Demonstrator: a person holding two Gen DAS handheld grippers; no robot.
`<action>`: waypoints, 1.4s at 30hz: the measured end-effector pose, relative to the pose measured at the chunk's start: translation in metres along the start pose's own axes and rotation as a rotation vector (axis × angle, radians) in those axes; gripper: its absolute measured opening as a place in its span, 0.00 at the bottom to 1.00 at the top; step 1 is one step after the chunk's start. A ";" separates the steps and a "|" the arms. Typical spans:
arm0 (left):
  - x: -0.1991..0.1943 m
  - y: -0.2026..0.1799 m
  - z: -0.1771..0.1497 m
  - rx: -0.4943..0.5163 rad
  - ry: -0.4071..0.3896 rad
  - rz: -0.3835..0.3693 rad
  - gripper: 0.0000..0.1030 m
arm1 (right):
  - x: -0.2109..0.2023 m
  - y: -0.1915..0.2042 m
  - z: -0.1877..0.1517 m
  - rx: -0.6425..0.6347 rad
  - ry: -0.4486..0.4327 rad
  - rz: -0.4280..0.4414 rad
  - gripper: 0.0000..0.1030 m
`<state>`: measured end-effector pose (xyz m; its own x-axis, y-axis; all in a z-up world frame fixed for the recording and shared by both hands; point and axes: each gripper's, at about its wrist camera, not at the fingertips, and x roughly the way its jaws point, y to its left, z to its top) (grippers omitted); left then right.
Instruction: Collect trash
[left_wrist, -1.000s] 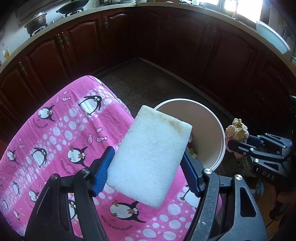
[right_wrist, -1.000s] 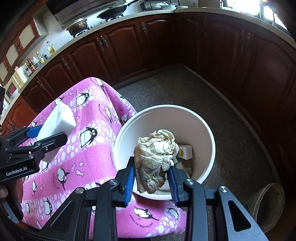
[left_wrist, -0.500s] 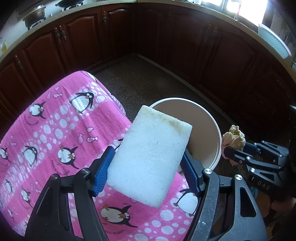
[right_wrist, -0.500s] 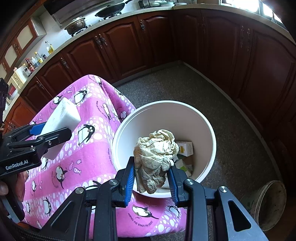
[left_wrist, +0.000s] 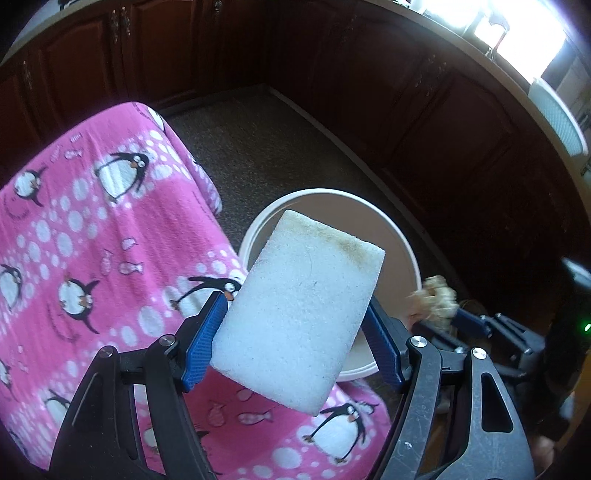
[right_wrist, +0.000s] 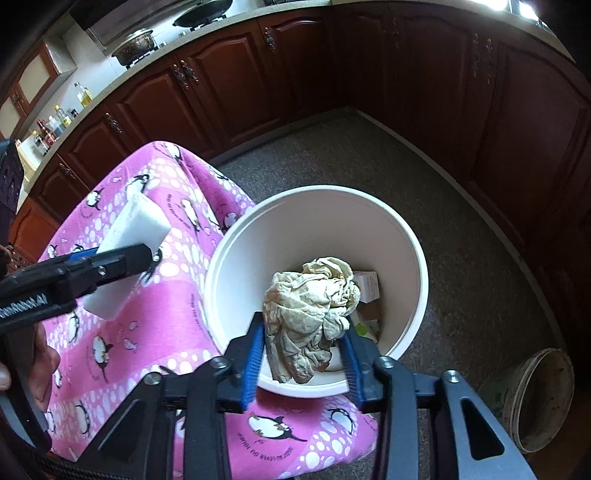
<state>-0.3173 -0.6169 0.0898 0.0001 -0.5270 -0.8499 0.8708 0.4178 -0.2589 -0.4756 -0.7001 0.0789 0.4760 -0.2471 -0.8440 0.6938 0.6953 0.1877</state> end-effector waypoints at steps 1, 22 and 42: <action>0.002 -0.001 0.001 -0.007 0.000 -0.011 0.70 | 0.003 0.000 0.000 -0.003 0.001 -0.006 0.46; -0.029 0.010 -0.016 -0.029 -0.094 -0.017 0.85 | -0.003 -0.005 -0.017 0.048 -0.021 -0.027 0.53; -0.199 0.006 -0.095 0.017 -0.489 0.154 0.85 | -0.158 0.090 -0.038 -0.021 -0.422 -0.193 0.84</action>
<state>-0.3588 -0.4385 0.2139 0.3558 -0.7466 -0.5621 0.8503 0.5082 -0.1368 -0.5088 -0.5725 0.2097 0.5206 -0.6232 -0.5836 0.7820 0.6224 0.0330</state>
